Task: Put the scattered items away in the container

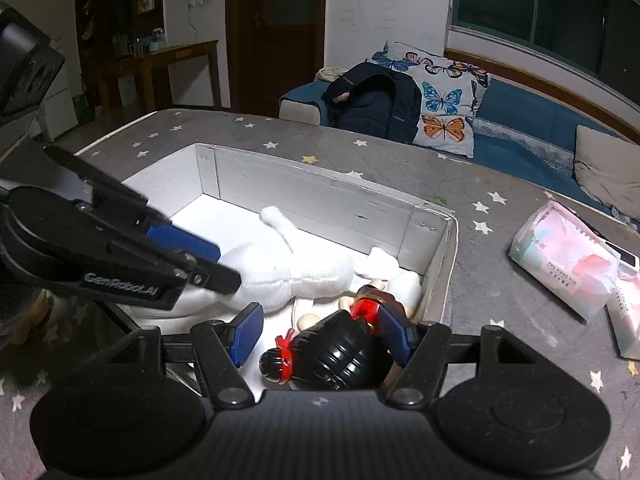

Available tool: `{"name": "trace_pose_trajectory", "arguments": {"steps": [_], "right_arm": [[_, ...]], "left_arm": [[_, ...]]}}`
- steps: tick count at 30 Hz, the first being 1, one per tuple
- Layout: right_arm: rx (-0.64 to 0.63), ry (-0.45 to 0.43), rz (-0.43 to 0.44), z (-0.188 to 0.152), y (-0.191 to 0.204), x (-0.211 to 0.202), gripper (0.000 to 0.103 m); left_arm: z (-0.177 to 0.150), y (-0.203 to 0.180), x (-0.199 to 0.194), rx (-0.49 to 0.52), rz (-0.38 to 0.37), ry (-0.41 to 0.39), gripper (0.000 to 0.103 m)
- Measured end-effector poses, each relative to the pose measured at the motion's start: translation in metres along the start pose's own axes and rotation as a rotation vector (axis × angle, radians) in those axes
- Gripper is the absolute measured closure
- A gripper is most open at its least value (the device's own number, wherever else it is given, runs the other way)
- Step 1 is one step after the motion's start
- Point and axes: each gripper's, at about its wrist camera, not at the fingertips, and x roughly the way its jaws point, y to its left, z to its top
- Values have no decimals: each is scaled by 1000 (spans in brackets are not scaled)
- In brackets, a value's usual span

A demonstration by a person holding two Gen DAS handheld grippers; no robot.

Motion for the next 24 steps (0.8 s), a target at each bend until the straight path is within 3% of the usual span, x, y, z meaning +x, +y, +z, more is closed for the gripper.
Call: {"name": "trace_pose_trajectory", "arguments": {"steps": [8, 24], "right_arm": [[24, -10, 15, 0, -3, 2, 38], [99, -38, 38, -2, -5, 0, 34]], "left_arm": [[6, 13, 12, -18, 63, 8, 76], [-4, 11, -7, -137, 13, -46, 75]]}}
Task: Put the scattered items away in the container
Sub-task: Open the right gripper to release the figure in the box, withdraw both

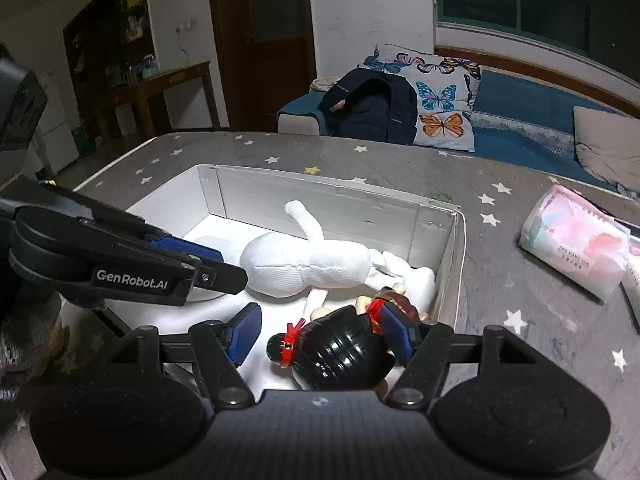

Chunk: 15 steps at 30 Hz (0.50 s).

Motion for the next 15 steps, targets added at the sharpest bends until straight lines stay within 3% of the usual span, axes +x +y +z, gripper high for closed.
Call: {"name": "trace_pose_trajectory", "arguments": {"steps": [10, 12, 15], "right_arm": [[28, -45, 10, -5, 3, -17, 29], [29, -57, 10, -6, 5, -22, 21], [29, -86, 18, -9, 8, -32, 20]], "left_arm": [[-10, -4, -18, -56, -20, -35, 75], [-12, -4, -21, -67, -25, -38, 75], [-17, -5, -27, -81, -37, -47, 74]]}}
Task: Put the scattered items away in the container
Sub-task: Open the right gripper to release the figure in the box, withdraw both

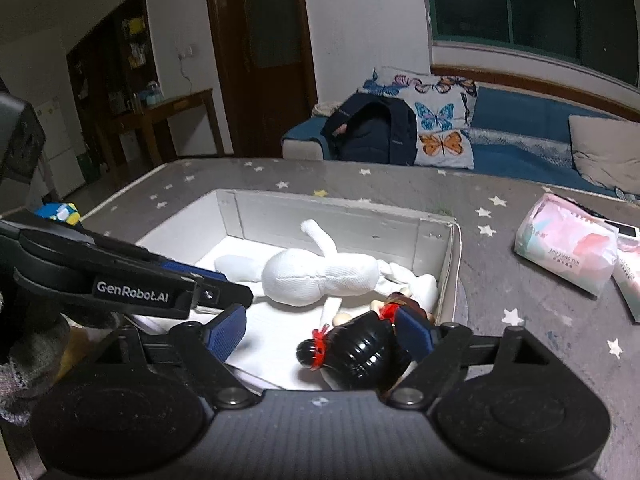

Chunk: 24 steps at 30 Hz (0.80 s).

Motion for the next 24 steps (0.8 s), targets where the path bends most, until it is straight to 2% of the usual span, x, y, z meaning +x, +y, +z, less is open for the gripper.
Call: {"name": "trace_pose_trajectory", "arguments": {"steps": [7, 11, 18, 24], "right_arm": [[9, -44, 20, -6, 6, -22, 18], [8, -67, 28, -11, 9, -34, 9], [11, -108, 34, -24, 13, -54, 0], [-5, -137, 12, -37, 17, -73, 0]], "left_arm": [[-12, -6, -18, -17, -15, -29, 74], [-18, -11, -28, -19, -16, -42, 73], [-34, -22, -42, -8, -5, -60, 73], [-47, -25, -58, -9, 1, -82, 72]]}}
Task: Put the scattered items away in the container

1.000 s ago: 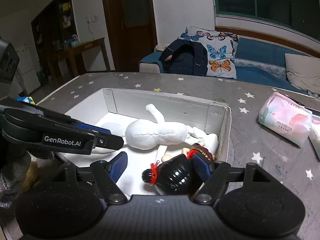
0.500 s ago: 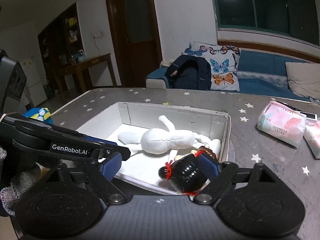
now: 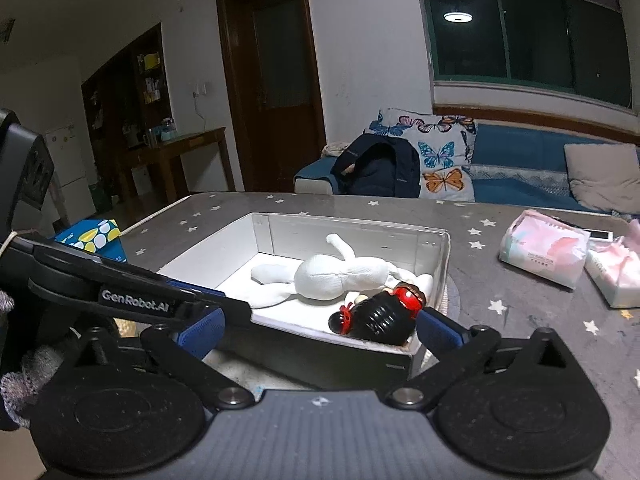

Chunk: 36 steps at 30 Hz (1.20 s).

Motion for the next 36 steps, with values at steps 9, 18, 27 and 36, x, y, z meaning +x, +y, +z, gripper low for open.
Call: {"name": "trace_pose_trajectory", "arguments": {"steps": [9, 18, 27, 36], "right_arm": [[1, -39, -11, -17, 10, -27, 0], [-9, -8, 6, -40, 20, -44, 0], [-21, 45, 26, -62, 33, -47, 4], [-26, 95, 38, -77, 41, -36, 4]], "left_arm": [[-21, 4, -21, -34, -21, -10, 72], [-48, 5, -27, -61, -39, 27, 72], [-67, 0, -26, -95, -90, 72, 72], [-70, -5, -26, -100, -122, 81, 72]]}}
